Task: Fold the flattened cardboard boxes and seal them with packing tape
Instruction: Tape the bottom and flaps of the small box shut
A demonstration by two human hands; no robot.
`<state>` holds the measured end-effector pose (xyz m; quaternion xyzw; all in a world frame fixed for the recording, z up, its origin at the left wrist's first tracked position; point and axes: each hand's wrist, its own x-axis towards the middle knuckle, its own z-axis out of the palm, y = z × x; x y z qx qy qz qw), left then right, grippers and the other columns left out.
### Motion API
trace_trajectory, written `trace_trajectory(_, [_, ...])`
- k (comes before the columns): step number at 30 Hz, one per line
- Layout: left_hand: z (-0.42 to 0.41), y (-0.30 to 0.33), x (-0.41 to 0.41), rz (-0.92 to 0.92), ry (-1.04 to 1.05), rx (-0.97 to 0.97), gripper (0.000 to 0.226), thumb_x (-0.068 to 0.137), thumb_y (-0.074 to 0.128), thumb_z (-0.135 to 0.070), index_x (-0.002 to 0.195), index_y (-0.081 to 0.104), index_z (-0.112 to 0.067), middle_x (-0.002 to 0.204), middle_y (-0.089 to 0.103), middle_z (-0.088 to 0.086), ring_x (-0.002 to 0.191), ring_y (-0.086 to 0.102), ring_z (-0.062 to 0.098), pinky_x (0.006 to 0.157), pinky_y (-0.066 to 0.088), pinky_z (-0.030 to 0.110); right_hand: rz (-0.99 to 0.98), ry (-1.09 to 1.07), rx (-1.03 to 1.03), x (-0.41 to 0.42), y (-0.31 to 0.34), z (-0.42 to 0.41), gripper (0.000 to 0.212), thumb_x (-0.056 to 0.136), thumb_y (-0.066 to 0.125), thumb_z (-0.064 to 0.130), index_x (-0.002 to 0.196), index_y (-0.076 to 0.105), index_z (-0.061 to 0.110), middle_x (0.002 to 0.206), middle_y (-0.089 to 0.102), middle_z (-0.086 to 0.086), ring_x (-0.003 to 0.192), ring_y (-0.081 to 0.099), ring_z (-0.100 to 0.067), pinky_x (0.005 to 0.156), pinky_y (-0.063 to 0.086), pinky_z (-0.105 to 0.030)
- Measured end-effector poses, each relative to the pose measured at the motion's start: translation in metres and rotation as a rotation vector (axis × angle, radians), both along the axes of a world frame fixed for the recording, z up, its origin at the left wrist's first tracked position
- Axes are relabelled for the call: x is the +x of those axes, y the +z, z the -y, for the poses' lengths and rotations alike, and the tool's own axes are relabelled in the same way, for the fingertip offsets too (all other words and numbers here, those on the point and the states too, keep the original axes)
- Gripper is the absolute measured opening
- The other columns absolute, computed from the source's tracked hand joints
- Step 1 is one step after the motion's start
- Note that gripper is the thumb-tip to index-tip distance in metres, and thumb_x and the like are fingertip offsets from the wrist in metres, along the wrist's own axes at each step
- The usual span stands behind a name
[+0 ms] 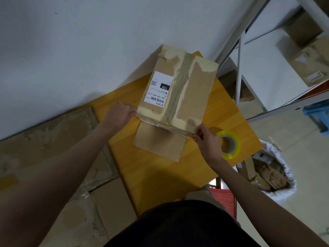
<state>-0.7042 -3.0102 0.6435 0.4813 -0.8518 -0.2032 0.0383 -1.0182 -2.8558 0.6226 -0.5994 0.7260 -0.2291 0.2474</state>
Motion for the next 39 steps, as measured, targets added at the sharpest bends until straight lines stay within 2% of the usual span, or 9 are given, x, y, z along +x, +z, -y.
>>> trace_trajectory(6, [-0.003,0.005,-0.001,-0.075,0.101,-0.013,0.019,0.095,0.065,-0.021,0.106,0.076,-0.010,0.097,0.071,0.006,0.086,0.065,0.025,0.070,0.054,0.042,-0.001,0.166,0.119,-0.015,-0.001,0.008,0.025,0.095,0.062,0.010,0.111,0.044,0.018,0.084,0.061,0.001,0.065,0.059,-0.026,0.052,0.049,-0.048])
trace_trajectory(12, [-0.007,0.005,-0.013,-0.060,0.084,-0.108,0.048,0.089,0.066,-0.001,0.135,0.059,-0.012,0.103,0.068,0.011,0.090,0.063,0.032,0.063,0.056,0.047,-0.004,0.256,0.090,-0.025,0.004,0.016,0.027,0.091,0.064,0.008,0.107,0.048,0.023,0.087,0.057,0.004,0.073,0.054,-0.017,0.061,0.047,-0.039])
trace_trajectory(17, [-0.006,0.000,-0.010,0.006,-0.014,-0.221,0.043,0.084,0.065,0.009,0.124,0.065,-0.006,0.093,0.069,0.011,0.089,0.064,0.034,0.052,0.055,0.044,-0.061,0.304,0.138,-0.024,0.005,0.019,0.041,0.083,0.077,0.019,0.104,0.043,0.028,0.096,0.045,0.009,0.082,0.046,-0.011,0.063,0.045,-0.033])
trace_trajectory(22, [0.005,0.000,-0.012,0.052,-0.104,-0.280,0.024,0.082,0.069,0.009,0.102,0.073,-0.004,0.086,0.070,0.012,0.084,0.065,0.035,0.056,0.051,0.037,-0.102,0.312,0.093,-0.024,0.006,0.027,0.028,0.087,0.073,0.015,0.098,0.048,0.020,0.089,0.047,0.008,0.079,0.050,-0.020,0.059,0.043,-0.037])
trace_trajectory(27, [0.006,0.001,-0.035,0.077,-0.054,-0.287,0.032,0.080,0.065,0.010,0.108,0.074,-0.003,0.117,0.065,0.018,0.110,0.060,0.039,0.088,0.052,0.048,-0.038,0.319,0.149,-0.027,0.010,0.032,0.021,0.087,0.068,0.005,0.095,0.052,0.016,0.085,0.055,0.003,0.075,0.054,-0.023,0.062,0.050,-0.048])
trace_trajectory(30, [-0.026,-0.009,-0.066,0.048,-0.127,-0.190,0.047,0.089,0.060,-0.002,0.136,0.057,-0.003,0.148,0.048,0.018,0.138,0.043,0.036,0.113,0.036,0.048,-0.023,0.308,0.173,-0.026,0.012,0.034,0.022,0.086,0.072,0.007,0.097,0.054,0.014,0.085,0.058,0.000,0.074,0.055,-0.022,0.062,0.049,-0.047])
trace_trajectory(32, [-0.059,-0.022,-0.089,0.106,-0.165,-0.102,0.064,0.100,0.043,-0.025,0.156,0.021,-0.002,0.164,0.016,0.016,0.153,0.011,0.029,0.125,0.015,0.044,-0.022,0.303,0.180,-0.024,0.012,0.034,0.023,0.086,0.073,0.008,0.096,0.054,0.014,0.084,0.058,0.000,0.073,0.054,-0.020,0.062,0.048,-0.045])
trace_trajectory(34, [-0.086,-0.030,-0.107,0.155,-0.142,-0.067,0.075,0.100,0.026,-0.044,0.158,0.000,-0.004,0.166,-0.007,0.013,0.154,-0.010,0.023,0.125,0.005,0.042,-0.018,0.307,0.180,-0.022,0.012,0.033,0.023,0.086,0.073,0.007,0.095,0.053,0.014,0.085,0.057,-0.001,0.073,0.054,-0.020,0.062,0.047,-0.043])
trace_trajectory(39, [-0.088,-0.030,-0.134,0.067,0.035,0.033,0.078,0.101,0.022,-0.058,0.159,-0.001,-0.012,0.167,-0.011,0.002,0.152,-0.015,0.014,0.125,-0.004,0.041,-0.005,0.342,0.163,-0.018,0.012,0.035,0.025,0.087,0.073,0.008,0.095,0.051,0.015,0.083,0.054,0.003,0.074,0.050,-0.017,0.062,0.039,-0.033])
